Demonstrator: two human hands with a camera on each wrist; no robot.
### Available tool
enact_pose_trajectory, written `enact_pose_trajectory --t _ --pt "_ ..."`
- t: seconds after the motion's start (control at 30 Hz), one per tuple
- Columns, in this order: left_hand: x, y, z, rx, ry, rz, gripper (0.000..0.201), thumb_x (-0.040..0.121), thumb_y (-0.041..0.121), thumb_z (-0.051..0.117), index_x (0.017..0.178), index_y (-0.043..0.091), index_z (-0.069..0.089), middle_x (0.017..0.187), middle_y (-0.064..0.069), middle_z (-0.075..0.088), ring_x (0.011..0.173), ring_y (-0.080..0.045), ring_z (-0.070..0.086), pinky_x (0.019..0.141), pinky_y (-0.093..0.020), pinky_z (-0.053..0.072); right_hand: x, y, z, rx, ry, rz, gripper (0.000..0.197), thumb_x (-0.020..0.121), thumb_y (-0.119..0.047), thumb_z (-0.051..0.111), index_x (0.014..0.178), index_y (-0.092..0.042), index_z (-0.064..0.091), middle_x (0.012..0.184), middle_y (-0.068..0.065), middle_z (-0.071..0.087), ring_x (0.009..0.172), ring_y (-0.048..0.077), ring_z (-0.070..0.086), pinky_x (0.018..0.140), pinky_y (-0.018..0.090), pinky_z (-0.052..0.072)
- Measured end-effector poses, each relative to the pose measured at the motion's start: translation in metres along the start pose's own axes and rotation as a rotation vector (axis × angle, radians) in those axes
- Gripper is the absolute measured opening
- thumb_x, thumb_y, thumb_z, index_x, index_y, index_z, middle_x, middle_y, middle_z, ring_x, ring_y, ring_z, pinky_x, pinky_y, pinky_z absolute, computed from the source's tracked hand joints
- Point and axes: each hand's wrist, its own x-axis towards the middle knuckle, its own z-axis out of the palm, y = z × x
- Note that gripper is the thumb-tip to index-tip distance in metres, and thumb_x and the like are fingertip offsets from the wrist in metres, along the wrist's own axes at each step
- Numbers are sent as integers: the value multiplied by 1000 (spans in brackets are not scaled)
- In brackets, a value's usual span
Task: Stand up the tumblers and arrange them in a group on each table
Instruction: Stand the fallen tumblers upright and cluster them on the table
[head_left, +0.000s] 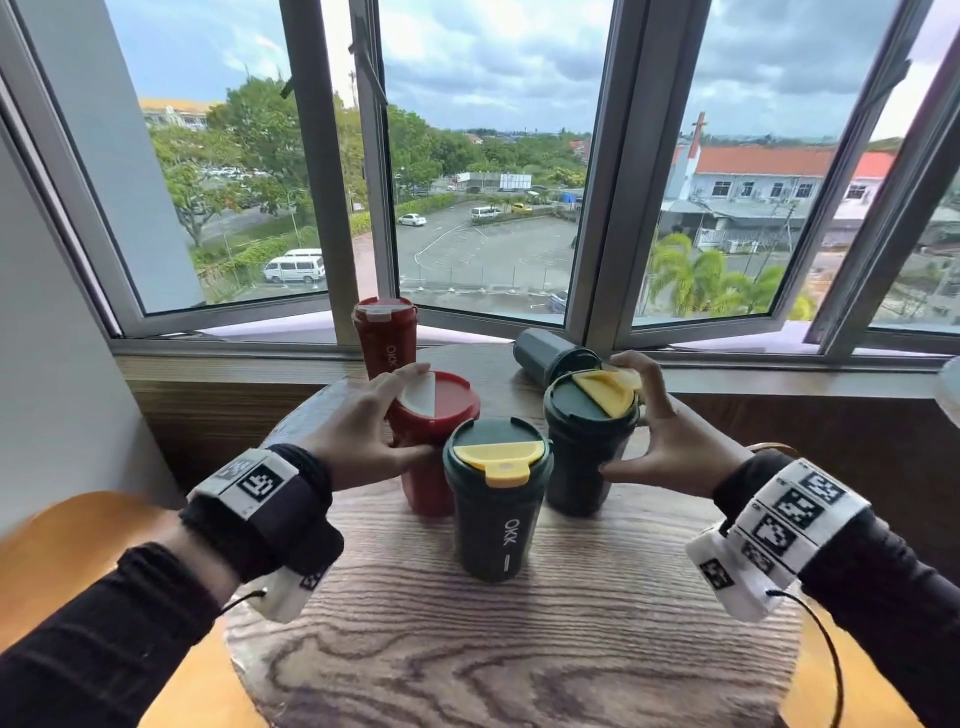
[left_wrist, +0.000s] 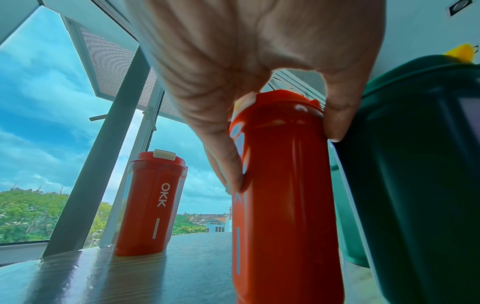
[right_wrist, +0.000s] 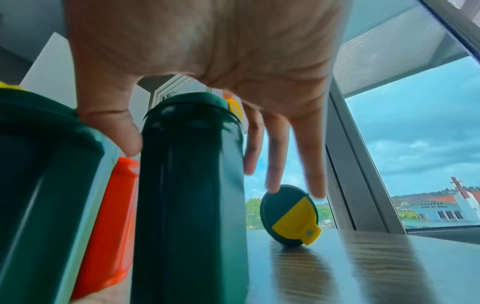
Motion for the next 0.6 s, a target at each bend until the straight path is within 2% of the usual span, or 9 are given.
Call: enact_pose_trajectory --t 0.03,0.07,0.17,0.27,0.33,0.4,0.47,0.5,0.6 --pt "0 0 0 -1 0 1 93 63 46 70 143 21 30 139 -2 46 124 -12 45 104 -26 35 1 1 -3 34 -18 13 106 57 -24 83 139 -28 15 129 5 51 107 17 58 98 26 48" --pt "0 1 0 0 0 2 93 63 47 69 143 21 30 139 -2 46 123 -12 45 103 -25 35 3 2 -4 55 -37 29 106 58 -19 85 140 -29 18 132 4 49 109 17 57 98 29 48" --pt "1 0 0 -4 -2 0 93 63 47 70 143 20 30 139 -2 46 123 -11 46 103 -25 35 5 0 -5 117 -50 78 89 62 -3 83 134 -22 35 127 6 52 92 5 62 81 28 57" --pt "1 0 0 5 2 7 93 63 46 70 143 20 30 141 -2 45 125 -12 45 106 -28 36 5 -3 -2 168 -26 90 83 60 4 82 129 -14 40 120 8 55 83 12 66 69 29 59" --pt "1 -1 0 6 -3 8 94 62 49 70 143 20 30 141 -2 45 124 -11 44 104 -24 34 5 -6 1 177 0 72 80 60 4 82 126 -11 41 113 3 56 81 2 65 66 19 57" --pt "1 0 0 11 2 21 99 58 59 65 142 20 32 138 -1 47 121 -6 44 99 -12 30 5 -11 4 205 14 50 77 61 9 80 124 -10 42 106 -4 54 74 -13 62 60 8 51" --pt "1 0 0 8 6 33 101 55 63 61 141 19 33 136 -1 49 118 -4 44 92 1 26 6 -16 6 215 17 46 77 61 11 79 125 -8 41 103 -7 53 72 -18 60 58 5 49" --pt "1 1 0 -2 5 30 102 54 63 63 141 19 33 136 -1 48 118 -4 44 92 1 26 6 -17 6 218 13 48 77 62 11 79 126 -7 41 102 -9 52 72 -19 59 57 4 48" --pt "1 1 0 -3 19 27 102 54 64 65 141 20 34 135 -1 50 118 -6 46 97 -15 32 5 -24 7 202 10 44 76 64 8 78 128 -3 40 102 -5 52 71 -23 56 55 1 44"
